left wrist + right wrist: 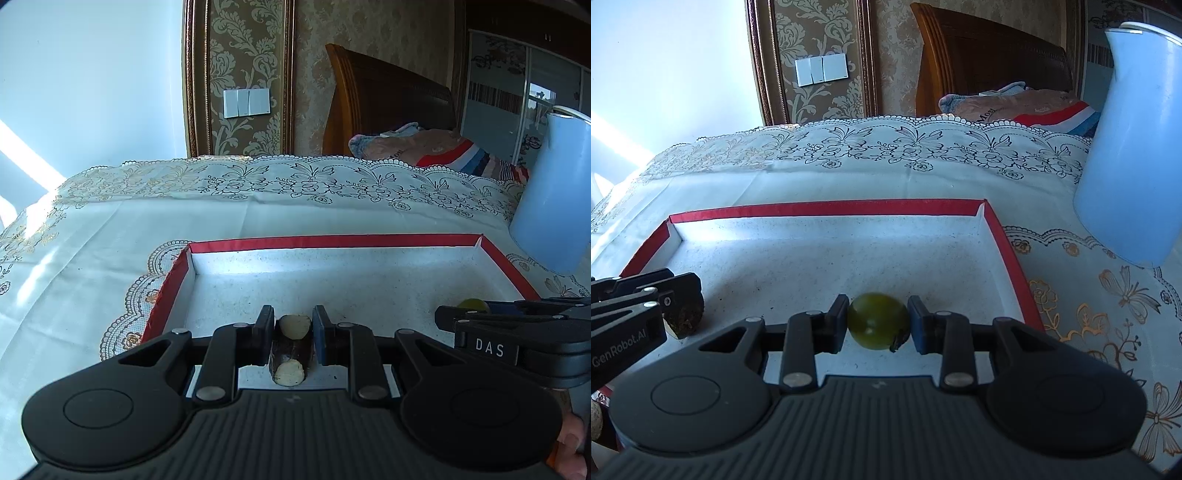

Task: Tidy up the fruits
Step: 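Carry the dark piece in the left tool into the tray while the right tool carries the tomato, then open the left tool to drop the dark piece while the right tool releases the tomato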

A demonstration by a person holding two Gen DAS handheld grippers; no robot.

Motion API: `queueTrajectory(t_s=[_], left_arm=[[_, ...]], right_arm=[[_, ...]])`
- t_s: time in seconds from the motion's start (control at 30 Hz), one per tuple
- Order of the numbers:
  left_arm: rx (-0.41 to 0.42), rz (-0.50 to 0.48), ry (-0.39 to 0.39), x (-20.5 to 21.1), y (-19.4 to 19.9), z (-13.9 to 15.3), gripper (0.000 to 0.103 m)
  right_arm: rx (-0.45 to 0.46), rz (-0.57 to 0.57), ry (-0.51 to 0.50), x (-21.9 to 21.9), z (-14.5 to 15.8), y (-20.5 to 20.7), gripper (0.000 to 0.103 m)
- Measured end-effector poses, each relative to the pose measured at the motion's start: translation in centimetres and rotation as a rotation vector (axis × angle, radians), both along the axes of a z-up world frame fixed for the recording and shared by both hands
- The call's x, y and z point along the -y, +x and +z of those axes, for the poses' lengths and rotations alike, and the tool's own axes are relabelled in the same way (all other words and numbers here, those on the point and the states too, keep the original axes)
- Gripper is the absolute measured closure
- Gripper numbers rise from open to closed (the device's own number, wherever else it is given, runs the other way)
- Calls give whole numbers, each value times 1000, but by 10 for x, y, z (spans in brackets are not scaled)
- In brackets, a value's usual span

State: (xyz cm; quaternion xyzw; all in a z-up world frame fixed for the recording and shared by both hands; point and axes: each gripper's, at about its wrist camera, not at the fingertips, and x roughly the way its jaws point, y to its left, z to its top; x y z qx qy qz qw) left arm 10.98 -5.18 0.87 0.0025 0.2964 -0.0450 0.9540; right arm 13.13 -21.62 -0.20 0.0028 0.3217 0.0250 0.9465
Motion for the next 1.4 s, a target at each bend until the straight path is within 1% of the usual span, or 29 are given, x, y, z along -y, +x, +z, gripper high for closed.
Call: queueTrajectory(t_s=[0.2,0.33,0.4,0.73,0.87,0.93,1.0,1.03,1.07,1.13,1.17,1.2,1.3,1.4], left_arm=[[-4,0,-13,-3,2,0,81],[-6,1,-29,-6,4,0,81],[-6,-1,-34,-8,4,0,81],[-35,-24,-79,-13,8,-3,80],[-37,-17,-90,-15,7,-3,80],[-31,-12,-83,-14,6,-3,80],[-17,-1,-65,-13,4,-3,79],[-10,1,-62,-13,3,-2,78],[0,0,-64,-14,1,-1,73],[24,1,-78,-16,-3,1,56],[50,0,-86,-17,-6,3,35],[79,-3,-88,-17,-10,5,24],[144,-11,-81,-16,-19,11,23],[166,-12,-61,-14,-24,12,23]], right_arm=[[-8,-5,8,2,1,1,71],[10,-11,-7,1,2,0,70],[13,-13,-1,1,3,-1,62],[26,-29,16,5,5,-2,52],[36,-39,19,6,7,-4,41],[42,-42,21,7,7,-5,38],[45,-40,30,7,8,-5,31],[53,-41,32,8,9,-6,30],[67,-42,32,8,10,-9,28],[90,-41,33,8,13,-13,22],[100,-40,38,8,14,-15,18],[110,-37,39,8,15,-17,13],[147,-42,22,6,17,-23,9],[173,-43,3,5,19,-26,6]])
